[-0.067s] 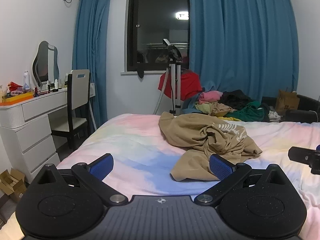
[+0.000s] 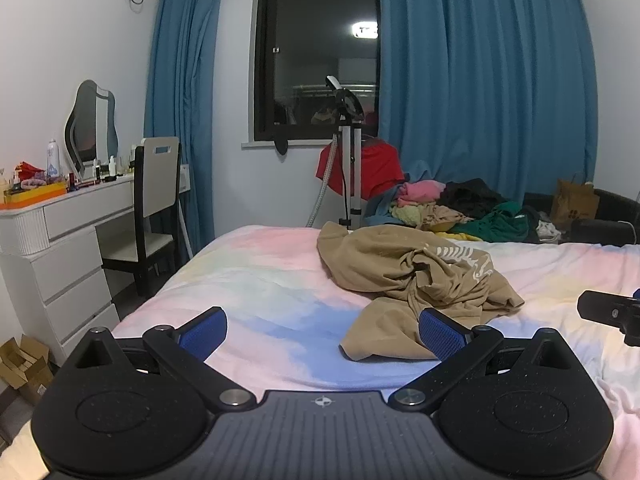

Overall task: Fold clothes
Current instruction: 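Move both grippers toward the crumpled tan sweatshirt on the bed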

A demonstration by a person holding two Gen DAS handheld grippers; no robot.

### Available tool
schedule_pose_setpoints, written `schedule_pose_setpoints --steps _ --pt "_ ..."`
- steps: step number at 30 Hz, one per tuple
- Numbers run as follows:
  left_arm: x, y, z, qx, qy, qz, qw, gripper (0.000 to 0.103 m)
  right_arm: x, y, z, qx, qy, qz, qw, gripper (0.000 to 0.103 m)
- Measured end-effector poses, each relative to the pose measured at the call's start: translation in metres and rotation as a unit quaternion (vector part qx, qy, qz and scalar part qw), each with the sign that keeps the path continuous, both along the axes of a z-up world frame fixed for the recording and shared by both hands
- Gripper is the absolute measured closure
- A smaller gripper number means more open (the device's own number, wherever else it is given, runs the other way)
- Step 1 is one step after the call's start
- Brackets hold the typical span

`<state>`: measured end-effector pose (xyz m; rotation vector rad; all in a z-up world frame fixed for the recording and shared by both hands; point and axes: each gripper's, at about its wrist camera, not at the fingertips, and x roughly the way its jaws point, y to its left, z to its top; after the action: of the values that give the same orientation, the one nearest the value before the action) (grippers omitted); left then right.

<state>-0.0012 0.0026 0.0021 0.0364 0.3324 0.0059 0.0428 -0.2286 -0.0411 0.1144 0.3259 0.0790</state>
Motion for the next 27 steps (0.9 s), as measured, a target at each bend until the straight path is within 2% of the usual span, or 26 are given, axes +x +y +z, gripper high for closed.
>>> schedule_pose_setpoints --steps 8,21,27 --pt "-0.005 0.007 0.007 -0.015 0.013 -0.003 0.9998 0.0 -0.001 0.001 0.001 0.006 0.004 0.004 1.0 0.0" --pt "0.001 -0.001 -0.015 -0.014 0.021 0.0 0.9997 0.0 0.0 -0.001 0.001 0.016 0.003 -0.006 1.0 0.0" --pt "0.004 0.008 -0.015 -0.068 0.003 -0.02 0.9975 0.0 -0.003 -0.01 0.011 0.015 -0.019 -0.041 0.999 0.0"
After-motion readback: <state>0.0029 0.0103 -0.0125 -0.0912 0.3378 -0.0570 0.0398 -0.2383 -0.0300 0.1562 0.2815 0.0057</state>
